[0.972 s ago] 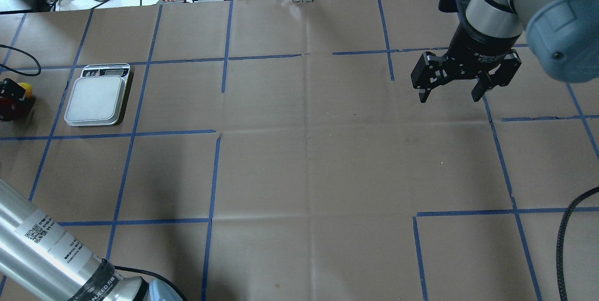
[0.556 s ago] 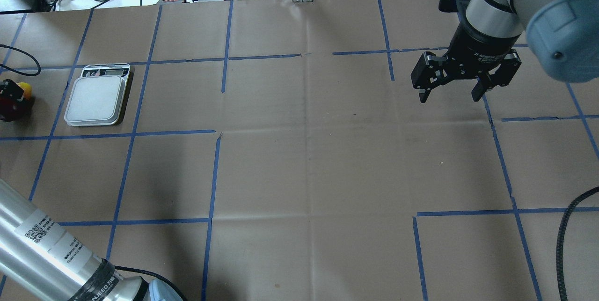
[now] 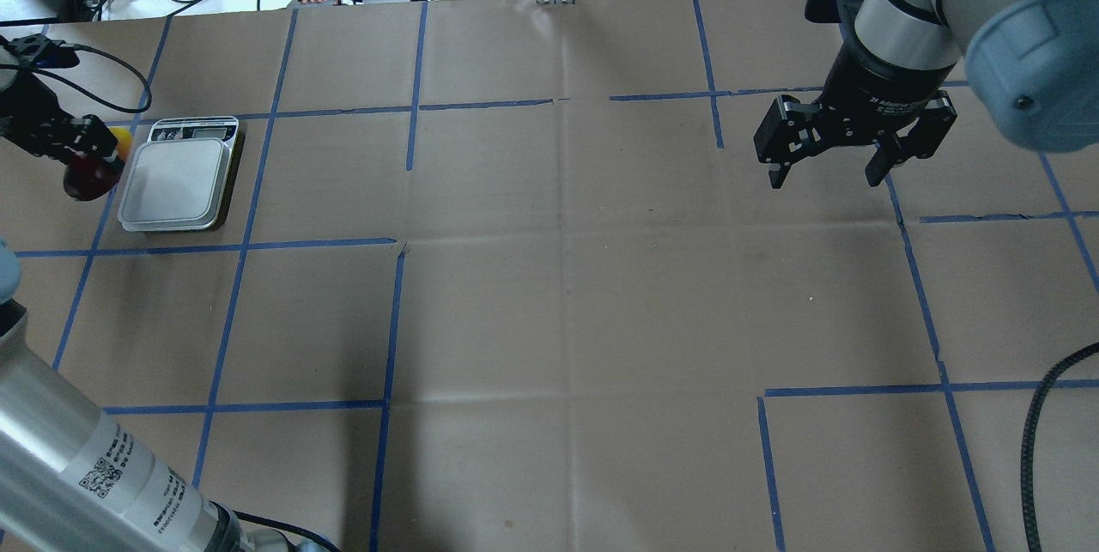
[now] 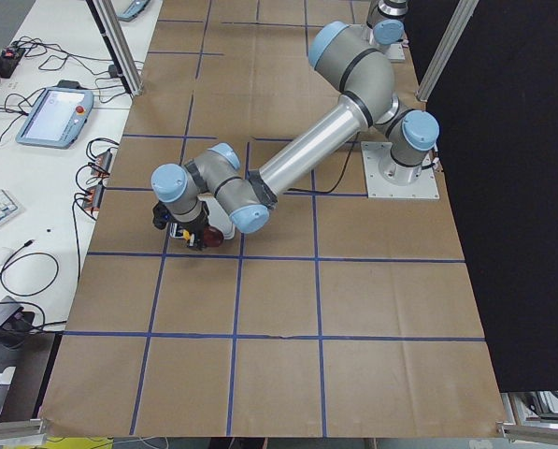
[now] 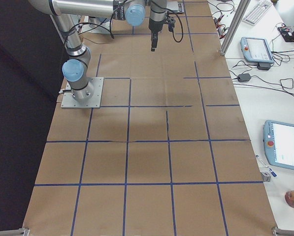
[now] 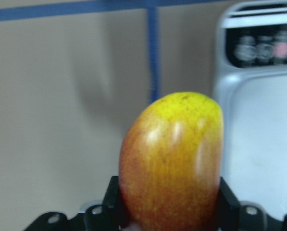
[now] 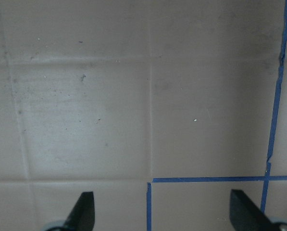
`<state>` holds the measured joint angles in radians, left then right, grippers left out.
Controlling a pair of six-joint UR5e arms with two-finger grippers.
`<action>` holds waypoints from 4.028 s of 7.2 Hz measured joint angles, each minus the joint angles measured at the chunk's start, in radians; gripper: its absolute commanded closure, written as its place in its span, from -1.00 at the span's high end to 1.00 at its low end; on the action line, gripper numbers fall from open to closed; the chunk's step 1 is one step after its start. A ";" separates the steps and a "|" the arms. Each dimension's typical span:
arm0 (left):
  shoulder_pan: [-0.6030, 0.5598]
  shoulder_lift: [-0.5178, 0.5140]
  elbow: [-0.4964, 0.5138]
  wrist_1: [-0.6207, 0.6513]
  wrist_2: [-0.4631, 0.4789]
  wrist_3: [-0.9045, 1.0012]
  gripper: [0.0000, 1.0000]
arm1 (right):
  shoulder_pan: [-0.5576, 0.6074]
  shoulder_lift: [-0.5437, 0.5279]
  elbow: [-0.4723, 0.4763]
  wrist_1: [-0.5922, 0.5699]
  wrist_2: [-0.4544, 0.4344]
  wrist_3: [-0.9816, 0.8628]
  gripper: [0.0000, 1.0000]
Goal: Weigh mango
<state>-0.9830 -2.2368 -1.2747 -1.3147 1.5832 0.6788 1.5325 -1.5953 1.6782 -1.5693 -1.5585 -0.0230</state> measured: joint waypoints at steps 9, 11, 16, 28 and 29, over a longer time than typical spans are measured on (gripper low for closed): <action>-0.086 0.019 -0.073 0.106 0.001 -0.049 -0.16 | 0.000 0.000 0.000 0.000 0.000 0.000 1.00; -0.086 0.019 -0.077 0.101 0.004 -0.043 0.78 | 0.000 0.000 0.000 0.000 0.000 0.000 1.00; -0.084 0.052 -0.084 0.089 0.009 -0.042 1.00 | 0.000 0.000 0.000 0.000 0.000 0.000 1.00; -0.541 0.685 -0.358 -0.222 0.001 -0.750 0.99 | 0.000 0.000 0.000 0.000 0.000 0.000 1.00; -0.542 0.698 -0.379 -0.219 0.000 -0.754 0.99 | 0.000 0.000 0.000 0.000 0.000 0.000 1.00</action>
<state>-1.5245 -1.5390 -1.6540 -1.5336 1.5834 -0.0754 1.5324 -1.5954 1.6782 -1.5693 -1.5585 -0.0230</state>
